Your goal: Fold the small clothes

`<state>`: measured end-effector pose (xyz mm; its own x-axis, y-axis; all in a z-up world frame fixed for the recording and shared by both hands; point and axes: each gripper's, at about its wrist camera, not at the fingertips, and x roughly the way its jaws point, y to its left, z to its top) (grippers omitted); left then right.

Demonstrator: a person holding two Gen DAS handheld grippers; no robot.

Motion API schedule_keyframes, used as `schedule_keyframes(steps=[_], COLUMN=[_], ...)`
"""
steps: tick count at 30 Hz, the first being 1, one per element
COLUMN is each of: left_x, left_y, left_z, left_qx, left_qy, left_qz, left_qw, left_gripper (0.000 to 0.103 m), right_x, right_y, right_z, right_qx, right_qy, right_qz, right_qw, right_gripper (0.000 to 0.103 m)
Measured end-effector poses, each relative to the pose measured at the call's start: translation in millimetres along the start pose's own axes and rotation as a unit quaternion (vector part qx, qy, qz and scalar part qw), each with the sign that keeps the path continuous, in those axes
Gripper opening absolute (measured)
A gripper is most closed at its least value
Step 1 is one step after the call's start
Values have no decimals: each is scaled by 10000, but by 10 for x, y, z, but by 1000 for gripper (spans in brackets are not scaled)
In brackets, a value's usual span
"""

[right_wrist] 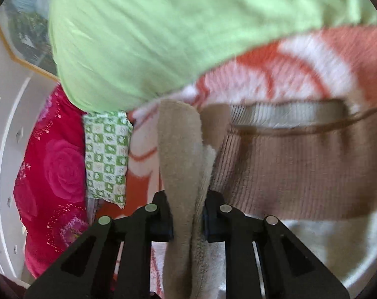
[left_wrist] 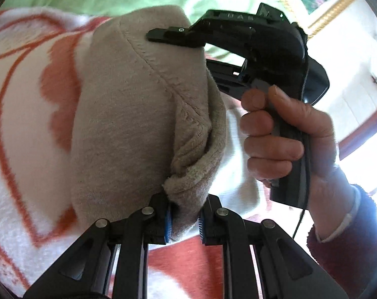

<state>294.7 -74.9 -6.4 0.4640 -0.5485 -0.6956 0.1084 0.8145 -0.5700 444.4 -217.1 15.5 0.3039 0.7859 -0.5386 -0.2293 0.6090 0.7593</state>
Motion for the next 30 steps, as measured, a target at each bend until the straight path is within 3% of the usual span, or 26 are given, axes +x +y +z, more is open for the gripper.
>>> schedule_keyframes(steps=[6, 9, 14, 23, 26, 29, 30], left_x=[287, 517, 956, 1501, 1607, 1667, 1681], left_y=[-587, -767, -853, -1033, -1057, -1122, -1125], left_z=[111, 92, 30, 142, 180, 270, 262], left_qx=[477, 693, 865, 918, 858, 945, 974], left_qy=[193, 362, 770, 1076, 1216, 1295, 1338], left_qz=[-561, -629, -461, -28, 21, -30, -61], left_qw=[9971, 9950, 9922, 9899, 9889, 9871, 9862], left_gripper=[15, 15, 15, 17, 22, 39, 49], right_x=[-821, -1064, -1234, -1231, -1224, -1375, -1459], right_y=[-269, -523, -947, -1370, -1448, -1438, -1419], right_z=[86, 35, -109, -205, -212, -257, -289], right_qx=[-56, 143, 387, 454, 645, 682, 687], right_qy=[-496, -653, -703, -566, -569, -812, -918], right_qz=[-281, -522, -816, -1130, -1211, -1328, -1430], right_qw=[9984, 9964, 9934, 9909, 9889, 9854, 9831], right_gripper=[18, 18, 18, 19, 25, 29, 29])
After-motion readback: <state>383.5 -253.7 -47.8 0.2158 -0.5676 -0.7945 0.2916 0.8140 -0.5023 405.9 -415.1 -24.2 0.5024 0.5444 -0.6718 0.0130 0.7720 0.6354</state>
